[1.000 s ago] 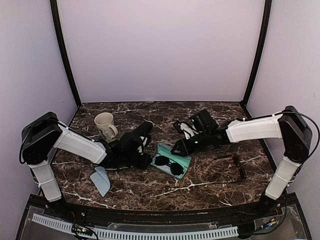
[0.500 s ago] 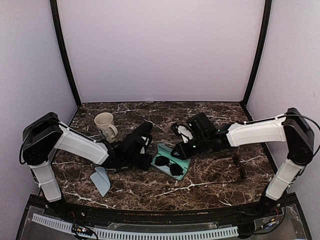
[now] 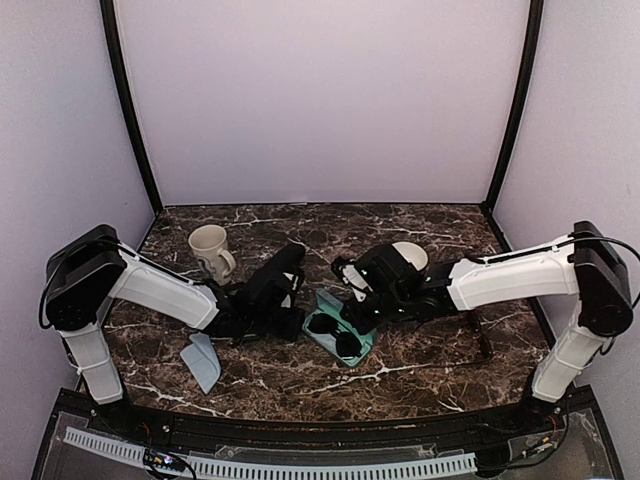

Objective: Organize the sunglasses
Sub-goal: Hold the case with sunglasses at the center of the board, then close the case with sunglasses at the center of the board.

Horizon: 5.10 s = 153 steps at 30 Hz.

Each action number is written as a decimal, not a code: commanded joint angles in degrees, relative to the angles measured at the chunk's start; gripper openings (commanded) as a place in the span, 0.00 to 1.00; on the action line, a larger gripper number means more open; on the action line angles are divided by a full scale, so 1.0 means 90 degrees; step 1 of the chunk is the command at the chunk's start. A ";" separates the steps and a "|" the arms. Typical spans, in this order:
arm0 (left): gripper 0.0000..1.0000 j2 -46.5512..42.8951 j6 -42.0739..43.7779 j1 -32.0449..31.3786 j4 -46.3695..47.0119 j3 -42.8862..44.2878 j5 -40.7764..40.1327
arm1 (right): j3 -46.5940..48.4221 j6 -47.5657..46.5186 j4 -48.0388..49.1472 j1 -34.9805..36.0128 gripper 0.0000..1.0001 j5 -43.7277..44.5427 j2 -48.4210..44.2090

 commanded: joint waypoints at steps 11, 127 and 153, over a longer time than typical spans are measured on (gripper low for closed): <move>0.00 0.0182 -0.0223 -0.0077 -0.0245 -0.0032 -0.0090 | 0.0412 0.0282 0.0031 0.0885 0.17 0.0794 0.0641; 0.00 -0.0420 -0.0276 -0.0194 0.0128 -0.0633 -0.0288 | -0.0882 0.0166 0.0137 -0.0297 0.82 -0.1662 0.0256; 0.28 -0.0789 -0.0471 -0.0233 -0.0060 -0.0785 -0.0378 | -0.1096 0.0224 0.0243 -0.0412 0.76 -0.1745 0.0222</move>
